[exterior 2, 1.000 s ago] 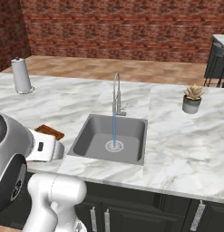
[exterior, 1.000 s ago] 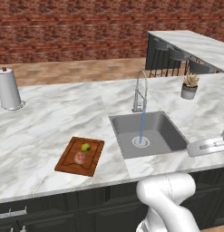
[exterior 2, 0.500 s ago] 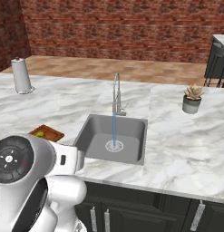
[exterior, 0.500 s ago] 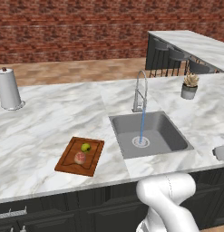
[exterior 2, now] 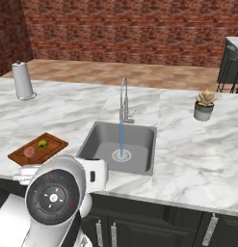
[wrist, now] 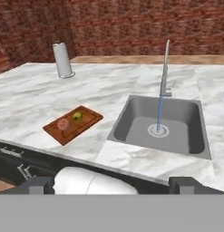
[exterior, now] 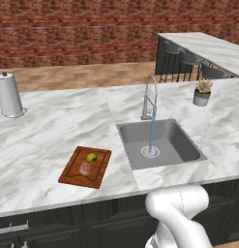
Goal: Pick the peach, pear from the sink and place them on the cutting board to airdry. Then turn off the sink faucet.
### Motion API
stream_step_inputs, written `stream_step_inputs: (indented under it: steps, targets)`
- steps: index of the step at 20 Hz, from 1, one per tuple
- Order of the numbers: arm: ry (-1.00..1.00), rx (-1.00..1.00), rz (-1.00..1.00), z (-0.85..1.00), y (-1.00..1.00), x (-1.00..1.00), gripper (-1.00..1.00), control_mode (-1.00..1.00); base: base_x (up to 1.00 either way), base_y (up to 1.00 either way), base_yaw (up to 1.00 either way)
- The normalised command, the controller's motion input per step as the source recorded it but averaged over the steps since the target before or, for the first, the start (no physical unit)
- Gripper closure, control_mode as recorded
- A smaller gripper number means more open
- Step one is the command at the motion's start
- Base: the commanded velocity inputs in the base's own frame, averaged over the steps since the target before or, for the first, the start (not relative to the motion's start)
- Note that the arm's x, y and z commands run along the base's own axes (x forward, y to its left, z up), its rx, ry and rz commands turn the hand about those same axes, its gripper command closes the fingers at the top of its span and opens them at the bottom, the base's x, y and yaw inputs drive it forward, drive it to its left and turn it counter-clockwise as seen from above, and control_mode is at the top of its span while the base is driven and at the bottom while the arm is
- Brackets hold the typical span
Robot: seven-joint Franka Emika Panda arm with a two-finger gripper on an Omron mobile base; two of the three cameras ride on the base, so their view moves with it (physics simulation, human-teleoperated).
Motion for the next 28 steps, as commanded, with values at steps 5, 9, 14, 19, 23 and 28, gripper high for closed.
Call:
stream_step_inputs:
  steps: [5, 9, 14, 19, 23, 28]
  targets:
    - [-0.11, 0.0, 0.15, 0.15, -0.24, 0.0, -1.0, -1.0, 0.0, 0.0, 0.0]
    - [-0.1, 0.0, 0.18, 0.18, -0.16, 0.0, -1.0, -1.0, 0.0, 0.0, 0.0]
    - [-0.08, 0.0, 0.18, 0.25, -0.15, 0.0, -1.0, -1.0, 0.0, 0.0, 0.0]
    - [-0.02, -0.02, 0.19, 0.08, 0.0, 0.15, -1.0, -1.0, 0.0, 0.0, 0.0]
    - [0.0, -0.03, 0.15, 0.0, 0.0, 0.29, -1.0, -1.0, 0.0, 0.0, 0.0]
    - [0.0, -0.02, 0.14, 0.0, 0.0, 0.31, -1.0, -1.0, 0.0, 0.0, 0.0]
